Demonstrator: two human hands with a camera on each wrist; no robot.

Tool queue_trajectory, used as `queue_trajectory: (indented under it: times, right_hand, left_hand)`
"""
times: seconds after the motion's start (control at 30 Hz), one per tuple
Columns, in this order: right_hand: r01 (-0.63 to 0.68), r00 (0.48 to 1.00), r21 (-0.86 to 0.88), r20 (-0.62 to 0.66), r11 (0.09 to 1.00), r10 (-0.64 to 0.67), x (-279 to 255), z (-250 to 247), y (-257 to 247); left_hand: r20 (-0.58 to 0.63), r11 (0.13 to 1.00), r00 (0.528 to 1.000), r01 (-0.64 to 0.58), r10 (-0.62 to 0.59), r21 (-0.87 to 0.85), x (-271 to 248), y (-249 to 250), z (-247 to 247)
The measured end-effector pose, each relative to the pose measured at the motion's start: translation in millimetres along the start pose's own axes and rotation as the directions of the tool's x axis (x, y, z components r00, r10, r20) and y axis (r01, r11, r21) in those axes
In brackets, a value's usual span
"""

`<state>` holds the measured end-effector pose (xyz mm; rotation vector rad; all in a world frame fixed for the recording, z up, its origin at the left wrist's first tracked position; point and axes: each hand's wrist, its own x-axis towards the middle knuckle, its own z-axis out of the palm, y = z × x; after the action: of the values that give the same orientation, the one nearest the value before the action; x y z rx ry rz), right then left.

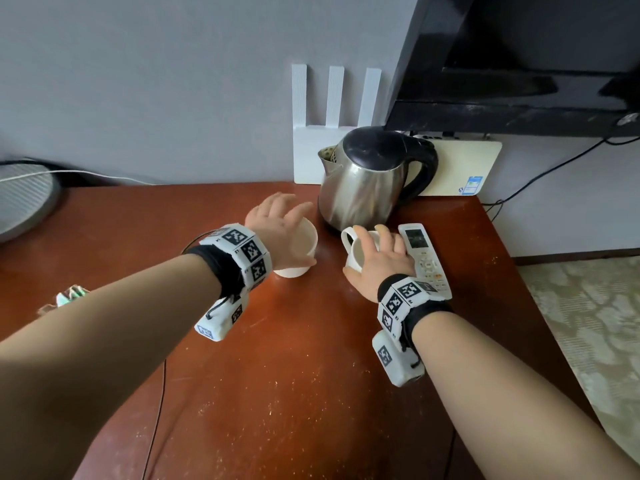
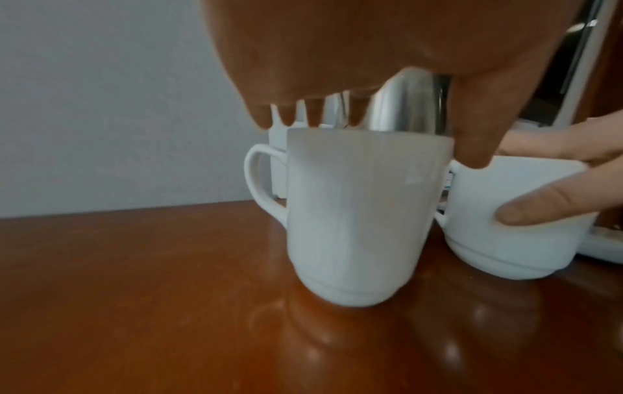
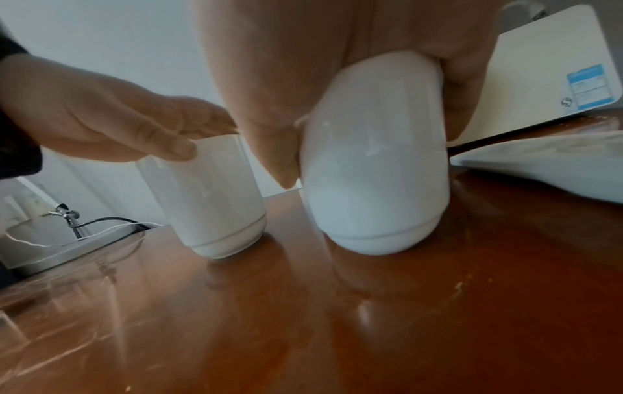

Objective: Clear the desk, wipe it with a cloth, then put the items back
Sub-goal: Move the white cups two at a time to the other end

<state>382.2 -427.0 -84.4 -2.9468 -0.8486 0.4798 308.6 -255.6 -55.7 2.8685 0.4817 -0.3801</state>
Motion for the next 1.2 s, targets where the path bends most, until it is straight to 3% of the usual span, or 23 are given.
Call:
queue_trajectory:
  times: [0.1, 0.2, 0.3, 0.53, 0.83, 1.2]
  right_hand:
    - [0.002, 0.996, 0.057, 0.089, 0.998, -0.007, 0, -7, 3]
    - [-0.007, 0.981, 0.202, 0.193, 0.979, -0.033, 2, -20, 12]
    - [0.044, 0.972, 0.206, 0.216, 0.978, -0.089, -1, -27, 22]
    - [0.062, 0.982, 0.18, 0.163, 0.982, -0.092, -10, -29, 23]
    - [0.044, 0.994, 0.197, 0.086, 0.98, -0.061, -12, -26, 10]
    - [0.212, 0.975, 0.183, 0.024, 0.96, -0.219, -45, -56, -76]
  left_hand:
    - [-0.028, 0.992, 0.992, 0.121, -0.121, -0.03, -11, -4, 7]
    - [-0.023, 0.992, 0.992, 0.128, -0.128, 0.003, -16, -2, 10]
    - [0.028, 0.985, 0.985, 0.17, -0.17, 0.013, -19, 7, 10]
    - [0.081, 0.988, 0.985, 0.153, -0.151, -0.024, -18, 28, 10]
    - [0.152, 0.999, 0.988, 0.034, -0.032, -0.01, -43, 19, 2]
    - [0.009, 1.0, 1.0, 0.022, -0.022, 0.022, -111, -50, -22]
